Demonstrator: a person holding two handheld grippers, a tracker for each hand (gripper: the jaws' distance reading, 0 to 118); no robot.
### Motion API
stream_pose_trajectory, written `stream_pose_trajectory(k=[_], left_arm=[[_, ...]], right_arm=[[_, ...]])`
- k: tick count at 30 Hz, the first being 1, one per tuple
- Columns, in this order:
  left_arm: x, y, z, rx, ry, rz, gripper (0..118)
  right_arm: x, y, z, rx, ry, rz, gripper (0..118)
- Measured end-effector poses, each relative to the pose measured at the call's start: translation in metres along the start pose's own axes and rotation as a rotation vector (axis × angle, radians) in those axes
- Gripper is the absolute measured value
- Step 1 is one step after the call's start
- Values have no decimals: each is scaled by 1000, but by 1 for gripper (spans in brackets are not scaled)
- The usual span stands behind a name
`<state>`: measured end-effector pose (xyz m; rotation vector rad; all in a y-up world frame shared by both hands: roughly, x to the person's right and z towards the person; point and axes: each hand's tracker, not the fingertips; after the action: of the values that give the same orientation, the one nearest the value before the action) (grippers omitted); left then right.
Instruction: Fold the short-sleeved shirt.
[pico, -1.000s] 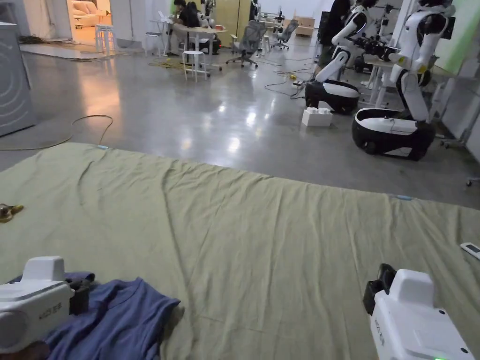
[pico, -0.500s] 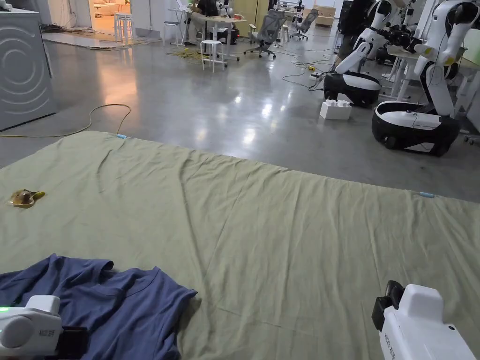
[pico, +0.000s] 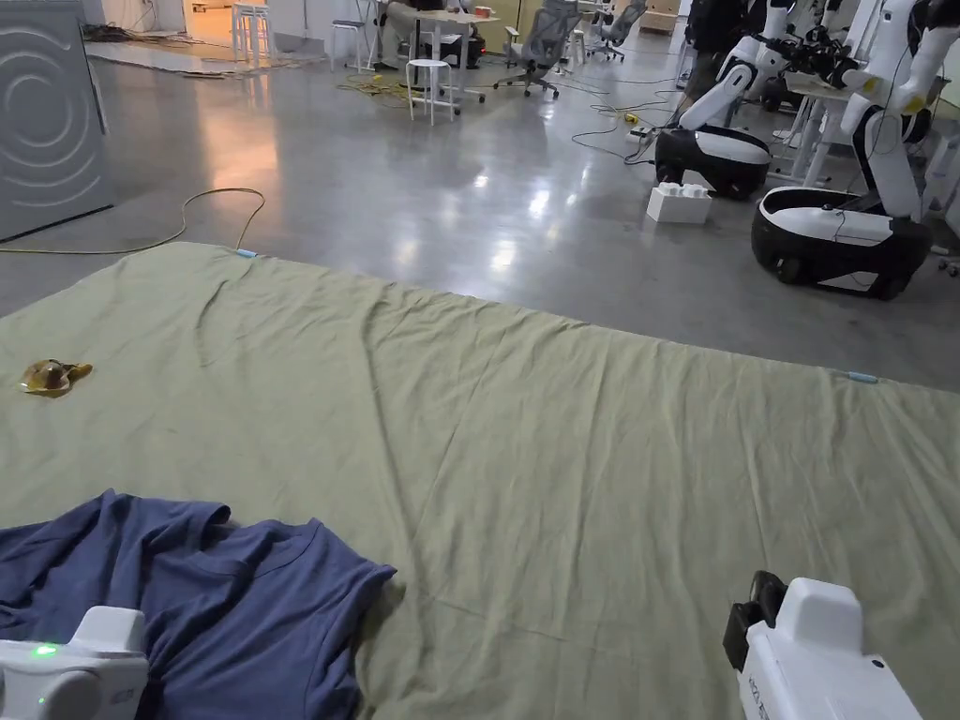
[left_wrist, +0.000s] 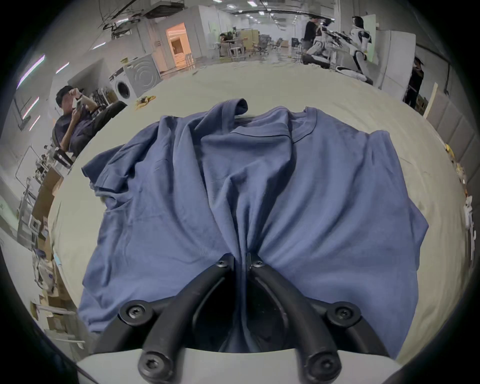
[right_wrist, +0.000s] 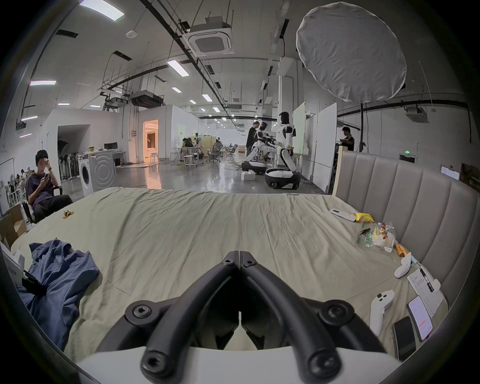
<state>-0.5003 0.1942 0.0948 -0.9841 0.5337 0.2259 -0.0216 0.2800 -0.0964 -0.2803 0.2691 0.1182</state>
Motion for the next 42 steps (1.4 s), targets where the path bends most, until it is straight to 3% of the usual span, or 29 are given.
stream_pose_trajectory(k=[16,22,35,42], left_arm=[[2,55,78,338,-151,73,4],[26,90,123,473,-233,29,4],[150,155,204,679,-481,-151,4],[245,165,223,691,-646,-257,4]], right_arm=[[10,13,9,36,-12,-19,0],[18,19,13,57,-23,-33,0],[66,31,33,110,-89,-72,0],[106,40,49,151,-160,-79,0]])
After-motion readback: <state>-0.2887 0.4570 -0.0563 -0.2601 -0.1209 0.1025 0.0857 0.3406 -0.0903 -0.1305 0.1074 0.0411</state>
